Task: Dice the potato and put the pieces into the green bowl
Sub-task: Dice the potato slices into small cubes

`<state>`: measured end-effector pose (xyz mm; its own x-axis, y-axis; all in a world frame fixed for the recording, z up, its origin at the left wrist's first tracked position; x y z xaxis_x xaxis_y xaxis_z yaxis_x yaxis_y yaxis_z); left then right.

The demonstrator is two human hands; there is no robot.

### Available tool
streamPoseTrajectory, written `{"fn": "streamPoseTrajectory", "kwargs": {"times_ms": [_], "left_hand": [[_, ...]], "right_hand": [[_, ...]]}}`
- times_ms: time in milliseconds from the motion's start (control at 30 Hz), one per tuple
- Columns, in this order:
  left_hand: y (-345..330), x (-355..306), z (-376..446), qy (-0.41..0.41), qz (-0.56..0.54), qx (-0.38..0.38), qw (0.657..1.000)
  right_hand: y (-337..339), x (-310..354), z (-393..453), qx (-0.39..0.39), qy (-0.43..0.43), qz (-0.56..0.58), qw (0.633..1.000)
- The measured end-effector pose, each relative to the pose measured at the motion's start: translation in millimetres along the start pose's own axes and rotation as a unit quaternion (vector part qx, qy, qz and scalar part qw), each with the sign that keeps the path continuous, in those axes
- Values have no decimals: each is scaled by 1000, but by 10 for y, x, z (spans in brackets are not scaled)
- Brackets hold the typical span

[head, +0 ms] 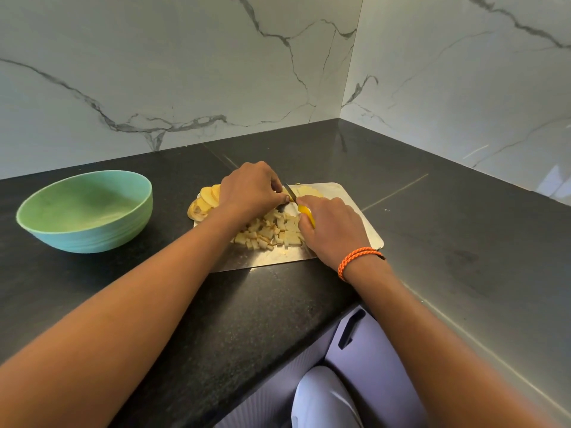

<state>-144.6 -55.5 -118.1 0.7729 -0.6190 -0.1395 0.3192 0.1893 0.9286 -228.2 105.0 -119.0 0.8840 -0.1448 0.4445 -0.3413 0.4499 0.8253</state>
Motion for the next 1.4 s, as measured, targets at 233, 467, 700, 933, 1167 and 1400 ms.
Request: {"fn": "streamPoseTrajectory", "kwargs": {"times_ms": [233,467,700,933,1167,1400], "left_hand": [[22,-45,-54,8,7,-13,1000],[51,-62,-82,10,3,-8,1000],[65,-56,-93,4,-5,-1,1000],[72,-124,-112,-28,4,-34,999],[-7,-301,-100,-95,8,23,995],[94,-213,-20,-42,-78,-26,996]], "right_hand": [[-1,5,-4,15,0,8,1000],[137,-131,-338,17,-11,51,998],[333,-197,-346,-42,18,119,992],[517,-412,37,-33,44,85,995],[376,-613,-34,-35,52,158,986],[330,-563,31,-69,53,201,976]]}}
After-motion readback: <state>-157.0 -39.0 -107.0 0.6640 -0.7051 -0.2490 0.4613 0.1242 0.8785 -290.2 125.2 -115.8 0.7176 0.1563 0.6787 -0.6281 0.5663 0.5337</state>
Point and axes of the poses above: each hand's wrist, its own z-axis towards the middle knuckle, its own y-axis out of the back of the hand, x = y × z, the point moved 6 cm from there along z, towards the middle knuckle, and after that the axes turned 13 degrees about z, right-handed, at the moved point
